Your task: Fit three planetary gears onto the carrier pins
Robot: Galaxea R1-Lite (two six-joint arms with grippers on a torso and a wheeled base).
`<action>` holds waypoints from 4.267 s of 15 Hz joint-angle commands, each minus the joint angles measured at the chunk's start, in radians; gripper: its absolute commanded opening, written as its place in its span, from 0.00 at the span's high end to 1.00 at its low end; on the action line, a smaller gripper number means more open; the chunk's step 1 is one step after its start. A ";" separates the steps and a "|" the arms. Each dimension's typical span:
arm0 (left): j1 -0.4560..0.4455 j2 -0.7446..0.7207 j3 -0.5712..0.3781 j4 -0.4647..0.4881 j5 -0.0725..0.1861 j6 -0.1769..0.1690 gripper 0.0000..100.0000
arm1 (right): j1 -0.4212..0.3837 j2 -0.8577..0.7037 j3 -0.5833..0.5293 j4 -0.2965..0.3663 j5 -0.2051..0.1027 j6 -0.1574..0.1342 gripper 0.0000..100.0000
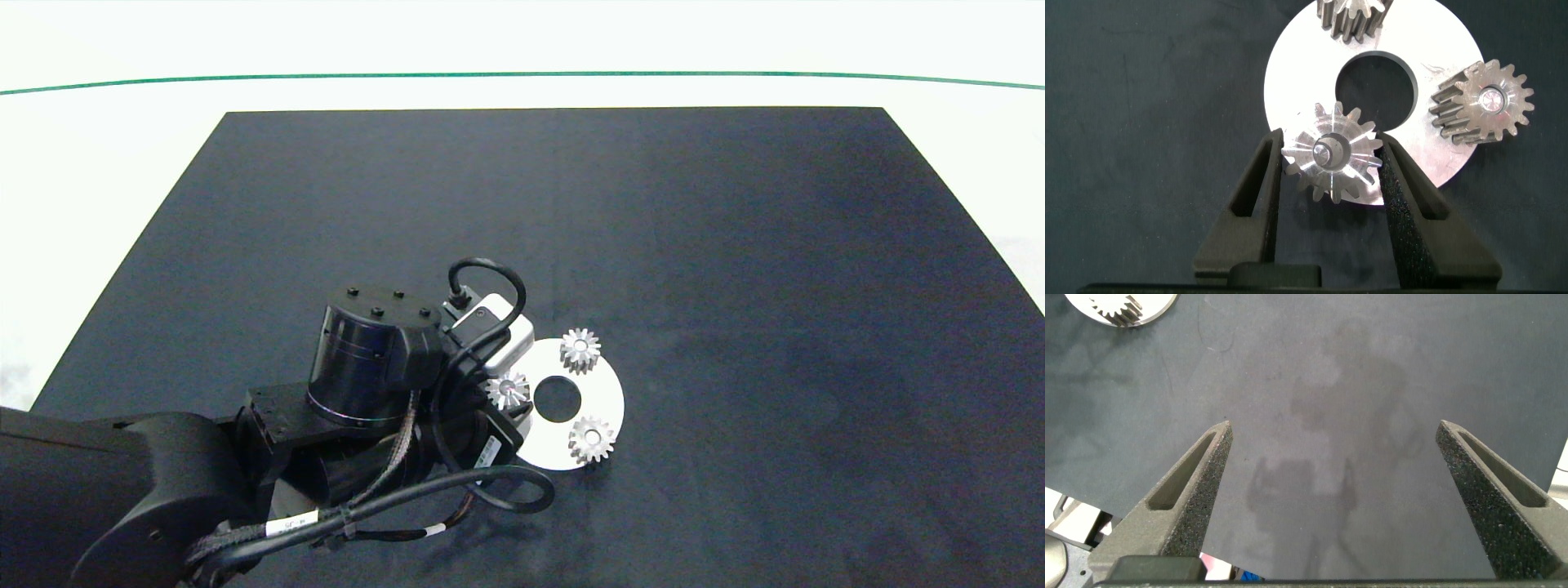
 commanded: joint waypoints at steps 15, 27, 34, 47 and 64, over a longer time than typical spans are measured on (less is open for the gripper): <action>0.005 0.003 -0.004 -0.001 0.000 0.008 0.93 | 0.004 -0.005 0.000 0.003 -0.001 -0.002 0.00; 0.001 -0.005 0.004 -0.001 0.000 0.006 0.93 | 0.007 -0.011 0.000 0.003 -0.001 -0.007 0.00; 0.004 0.003 0.004 -0.004 0.001 0.006 0.93 | 0.007 -0.011 0.000 0.003 -0.001 -0.007 0.00; 0.005 0.010 0.000 -0.006 -0.002 0.005 0.93 | 0.007 -0.009 0.003 0.003 0.003 -0.007 0.00; 0.007 0.007 0.004 -0.007 -0.003 0.002 0.93 | 0.007 -0.012 0.003 0.003 0.003 -0.007 0.00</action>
